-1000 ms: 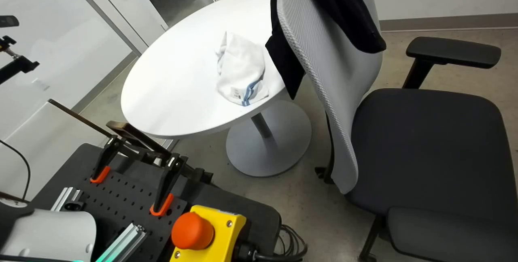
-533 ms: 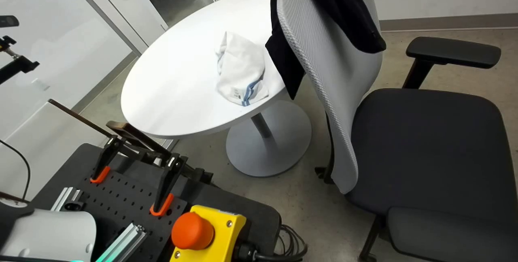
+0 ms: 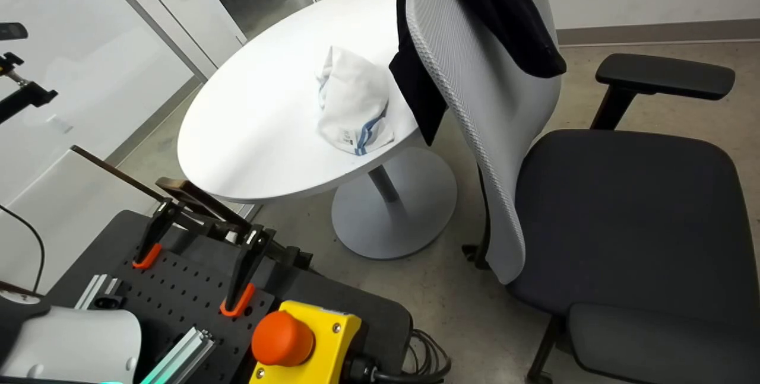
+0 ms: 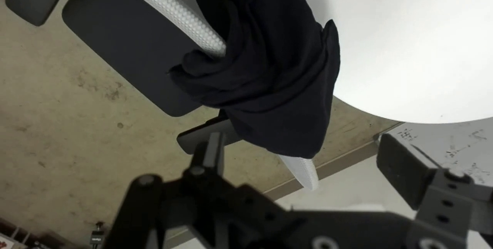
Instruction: Remove the black t-shirt from the backrest of the grey chair and place it on the table
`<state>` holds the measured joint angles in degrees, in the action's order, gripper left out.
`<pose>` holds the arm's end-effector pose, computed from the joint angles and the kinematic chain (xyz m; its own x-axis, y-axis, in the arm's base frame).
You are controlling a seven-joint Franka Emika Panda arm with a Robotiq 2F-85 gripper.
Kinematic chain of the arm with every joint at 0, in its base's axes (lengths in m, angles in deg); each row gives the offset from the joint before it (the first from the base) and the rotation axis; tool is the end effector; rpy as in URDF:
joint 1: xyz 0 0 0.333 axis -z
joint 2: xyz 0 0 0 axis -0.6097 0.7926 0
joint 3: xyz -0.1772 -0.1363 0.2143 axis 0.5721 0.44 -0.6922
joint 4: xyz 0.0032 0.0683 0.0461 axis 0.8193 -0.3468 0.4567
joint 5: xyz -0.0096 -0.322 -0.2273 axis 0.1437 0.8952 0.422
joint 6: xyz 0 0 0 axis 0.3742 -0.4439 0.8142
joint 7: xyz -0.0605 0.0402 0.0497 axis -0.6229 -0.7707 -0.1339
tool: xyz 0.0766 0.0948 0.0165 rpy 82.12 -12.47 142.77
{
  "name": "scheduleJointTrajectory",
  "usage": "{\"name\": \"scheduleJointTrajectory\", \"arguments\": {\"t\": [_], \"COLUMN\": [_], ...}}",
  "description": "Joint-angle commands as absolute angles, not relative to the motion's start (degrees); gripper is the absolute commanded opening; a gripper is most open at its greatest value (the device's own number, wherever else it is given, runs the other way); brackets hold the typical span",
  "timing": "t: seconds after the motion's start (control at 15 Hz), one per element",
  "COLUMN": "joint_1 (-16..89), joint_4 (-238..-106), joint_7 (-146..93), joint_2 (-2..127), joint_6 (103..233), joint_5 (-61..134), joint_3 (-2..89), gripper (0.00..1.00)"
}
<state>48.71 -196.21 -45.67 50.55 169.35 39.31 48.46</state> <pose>0.5574 -0.2078 0.4112 0.7342 -0.6223 0.2716 -0.6437 -0.7652 -0.0130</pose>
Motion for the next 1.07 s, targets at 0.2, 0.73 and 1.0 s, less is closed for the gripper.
{"name": "scheduleJointTrajectory", "arguments": {"t": [0.2,0.73,1.0], "joint_1": [47.35,46.04,45.43], "joint_4": [-189.1,-186.91,-186.92], "joint_7": [-53.41,-56.73,-57.57], "joint_2": [61.24,67.03,68.14], "joint_6": [169.75,169.23,169.05], "joint_5": [39.42,39.1,39.21], "joint_3": [50.89,53.19,53.65], "gripper": [1.0,1.0,1.0]}}
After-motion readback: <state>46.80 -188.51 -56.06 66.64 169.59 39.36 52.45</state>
